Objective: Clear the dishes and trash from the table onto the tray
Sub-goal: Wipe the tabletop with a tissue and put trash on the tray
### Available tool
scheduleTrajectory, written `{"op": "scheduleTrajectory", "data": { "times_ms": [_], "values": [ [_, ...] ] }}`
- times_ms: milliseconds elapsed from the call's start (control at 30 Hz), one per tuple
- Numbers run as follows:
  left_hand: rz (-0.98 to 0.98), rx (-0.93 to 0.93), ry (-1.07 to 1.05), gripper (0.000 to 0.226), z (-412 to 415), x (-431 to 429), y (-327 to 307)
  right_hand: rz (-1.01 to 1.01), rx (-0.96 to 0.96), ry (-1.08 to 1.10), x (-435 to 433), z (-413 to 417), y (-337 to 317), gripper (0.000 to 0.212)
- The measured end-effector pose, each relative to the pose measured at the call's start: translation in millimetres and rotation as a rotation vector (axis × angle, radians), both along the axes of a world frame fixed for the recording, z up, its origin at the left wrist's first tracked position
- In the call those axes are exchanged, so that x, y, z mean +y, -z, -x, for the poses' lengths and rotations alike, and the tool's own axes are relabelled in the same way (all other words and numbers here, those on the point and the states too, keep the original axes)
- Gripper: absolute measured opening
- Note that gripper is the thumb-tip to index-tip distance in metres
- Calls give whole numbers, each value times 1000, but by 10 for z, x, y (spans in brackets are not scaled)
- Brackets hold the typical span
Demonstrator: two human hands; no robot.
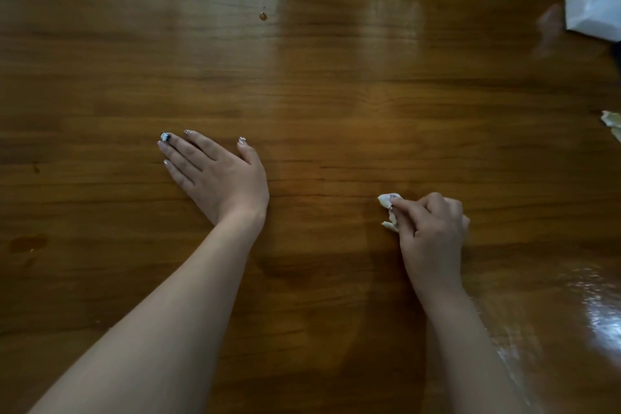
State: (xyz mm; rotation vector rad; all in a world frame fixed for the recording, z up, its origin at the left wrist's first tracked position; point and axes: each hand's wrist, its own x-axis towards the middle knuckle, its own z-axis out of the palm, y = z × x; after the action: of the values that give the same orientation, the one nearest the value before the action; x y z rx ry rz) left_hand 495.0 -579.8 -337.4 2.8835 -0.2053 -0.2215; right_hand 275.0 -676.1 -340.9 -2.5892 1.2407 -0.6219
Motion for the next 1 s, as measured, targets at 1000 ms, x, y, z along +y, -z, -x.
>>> {"op": "scheduleTrajectory", "data": {
  "times_ms": [1000],
  "values": [
    [129, 16, 74, 66, -1119, -255, -197, -193, -63, -182, -797, -2658, -243, 20]
  ]
}}
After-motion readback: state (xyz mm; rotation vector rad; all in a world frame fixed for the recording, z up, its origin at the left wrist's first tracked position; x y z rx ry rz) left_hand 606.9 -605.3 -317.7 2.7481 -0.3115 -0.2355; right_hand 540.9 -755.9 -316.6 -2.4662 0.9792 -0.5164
